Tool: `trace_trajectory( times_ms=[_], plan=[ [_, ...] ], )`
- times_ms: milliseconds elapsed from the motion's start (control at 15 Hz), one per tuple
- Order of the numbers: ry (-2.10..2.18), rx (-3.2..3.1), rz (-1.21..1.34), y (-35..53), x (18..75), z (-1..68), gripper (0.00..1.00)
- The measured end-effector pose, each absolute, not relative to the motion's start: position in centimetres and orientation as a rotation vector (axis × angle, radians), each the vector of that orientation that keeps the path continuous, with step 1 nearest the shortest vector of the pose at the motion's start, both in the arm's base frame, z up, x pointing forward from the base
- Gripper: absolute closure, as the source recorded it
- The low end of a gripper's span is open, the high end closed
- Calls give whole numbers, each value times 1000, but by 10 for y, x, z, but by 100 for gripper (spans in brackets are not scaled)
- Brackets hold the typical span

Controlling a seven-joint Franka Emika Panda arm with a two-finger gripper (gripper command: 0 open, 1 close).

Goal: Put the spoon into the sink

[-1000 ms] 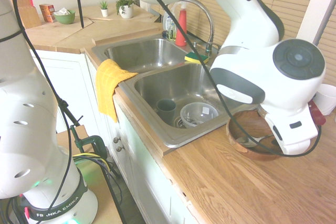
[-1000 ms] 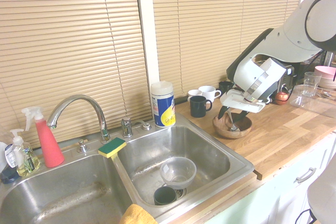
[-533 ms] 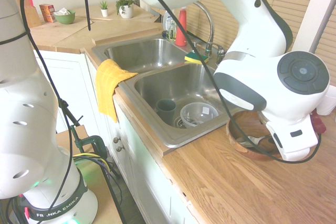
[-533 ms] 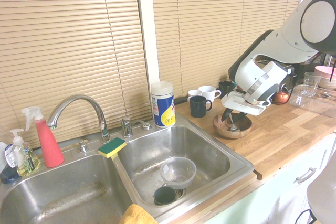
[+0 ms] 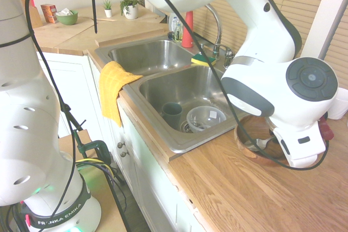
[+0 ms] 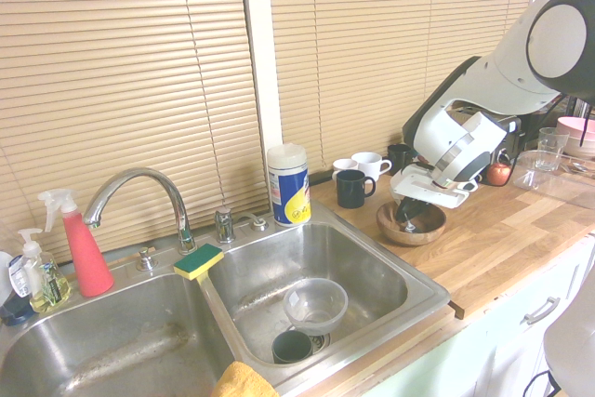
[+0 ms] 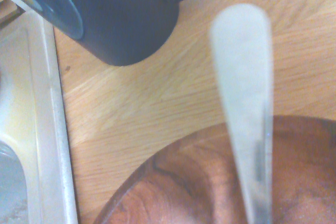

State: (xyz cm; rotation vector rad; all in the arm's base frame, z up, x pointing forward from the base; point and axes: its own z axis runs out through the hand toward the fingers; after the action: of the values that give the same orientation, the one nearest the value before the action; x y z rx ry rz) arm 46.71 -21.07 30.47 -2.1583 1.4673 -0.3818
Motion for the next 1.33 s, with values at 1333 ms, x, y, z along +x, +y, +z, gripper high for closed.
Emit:
trace_trajectory(
  times_ms=[1333],
  plan=[
    [1366, -2190, -530, -201, 450, 384, 100]
  ],
)
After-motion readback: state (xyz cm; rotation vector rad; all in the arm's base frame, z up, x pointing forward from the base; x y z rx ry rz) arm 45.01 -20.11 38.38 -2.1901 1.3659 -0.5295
